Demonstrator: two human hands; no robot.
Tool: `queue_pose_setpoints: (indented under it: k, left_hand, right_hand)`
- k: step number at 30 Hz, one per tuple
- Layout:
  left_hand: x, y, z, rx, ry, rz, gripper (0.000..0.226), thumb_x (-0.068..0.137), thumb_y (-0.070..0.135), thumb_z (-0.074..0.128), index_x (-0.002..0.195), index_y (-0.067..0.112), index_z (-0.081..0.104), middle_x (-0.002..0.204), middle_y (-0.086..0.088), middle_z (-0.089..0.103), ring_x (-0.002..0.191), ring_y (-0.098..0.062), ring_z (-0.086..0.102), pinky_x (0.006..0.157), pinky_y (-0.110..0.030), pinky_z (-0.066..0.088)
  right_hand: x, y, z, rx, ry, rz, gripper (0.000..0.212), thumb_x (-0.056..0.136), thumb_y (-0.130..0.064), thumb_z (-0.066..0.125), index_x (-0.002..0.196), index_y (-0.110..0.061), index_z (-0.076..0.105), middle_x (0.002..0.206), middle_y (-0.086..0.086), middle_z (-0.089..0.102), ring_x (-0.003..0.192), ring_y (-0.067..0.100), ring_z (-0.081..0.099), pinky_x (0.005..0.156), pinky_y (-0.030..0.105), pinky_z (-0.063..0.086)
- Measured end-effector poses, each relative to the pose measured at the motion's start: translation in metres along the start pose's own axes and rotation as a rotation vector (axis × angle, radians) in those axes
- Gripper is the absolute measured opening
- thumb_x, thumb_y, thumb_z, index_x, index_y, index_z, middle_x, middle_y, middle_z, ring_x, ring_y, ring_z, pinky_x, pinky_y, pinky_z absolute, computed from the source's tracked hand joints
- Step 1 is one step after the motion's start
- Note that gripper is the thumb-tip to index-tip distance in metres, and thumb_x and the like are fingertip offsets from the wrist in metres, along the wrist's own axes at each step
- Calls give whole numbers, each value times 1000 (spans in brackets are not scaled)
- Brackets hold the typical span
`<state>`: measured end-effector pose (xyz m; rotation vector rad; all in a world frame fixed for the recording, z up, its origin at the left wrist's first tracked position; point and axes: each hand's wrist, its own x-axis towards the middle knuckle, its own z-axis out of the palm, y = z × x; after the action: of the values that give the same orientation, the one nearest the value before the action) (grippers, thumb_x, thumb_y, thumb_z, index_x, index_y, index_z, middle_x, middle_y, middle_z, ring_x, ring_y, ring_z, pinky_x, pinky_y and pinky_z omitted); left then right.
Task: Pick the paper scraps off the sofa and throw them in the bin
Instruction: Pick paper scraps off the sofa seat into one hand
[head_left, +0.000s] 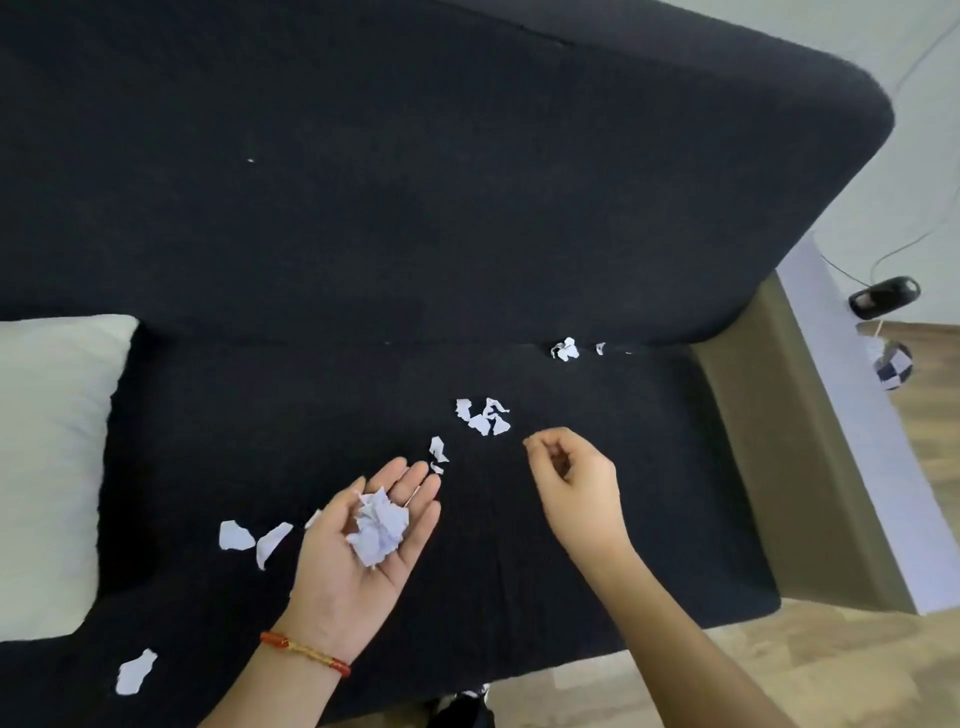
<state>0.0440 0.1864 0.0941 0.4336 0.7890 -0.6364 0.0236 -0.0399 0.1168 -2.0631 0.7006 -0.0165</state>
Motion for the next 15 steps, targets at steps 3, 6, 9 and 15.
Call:
queue_pose_setpoints:
  k: [3,6,9,15]
  left_hand:
    - [18,-20,22,7,-52,-1,39,93,29,56,103,4,83,129,-18,74,112,-33,75,88,-49,62]
    - [38,-36,38,17,-42,19,41,103,27,49,107,4,82,131,-17,73,115,-32,74,89,-47,63]
    - [62,-55,58,24,0,61,46,108,29,45,104,4,83,129,-17,74,114,-32,74,85,-45,64]
    - [115,-75,80,133,-213,121,65,112,40,-4,161,11,29,171,-11,15,160,-23,17,130,-41,20]
  right_hand:
    - [48,35,-33,3,113,65,19,103,-26,61,86,-30,69,71,-12,64,62,0,53,60,14,46]
    - [92,67,-52,-56,136,78,18,103,-27,58,88,-28,67,80,-10,65,69,4,56,63,16,46]
    - [137,95,-70,-99,136,83,15,103,-25,57,92,-28,67,95,-5,66,82,11,63,72,24,53]
    - [211,133,-84,-153,116,113,20,103,-15,56,115,-20,72,104,-4,71,92,12,68,86,31,59]
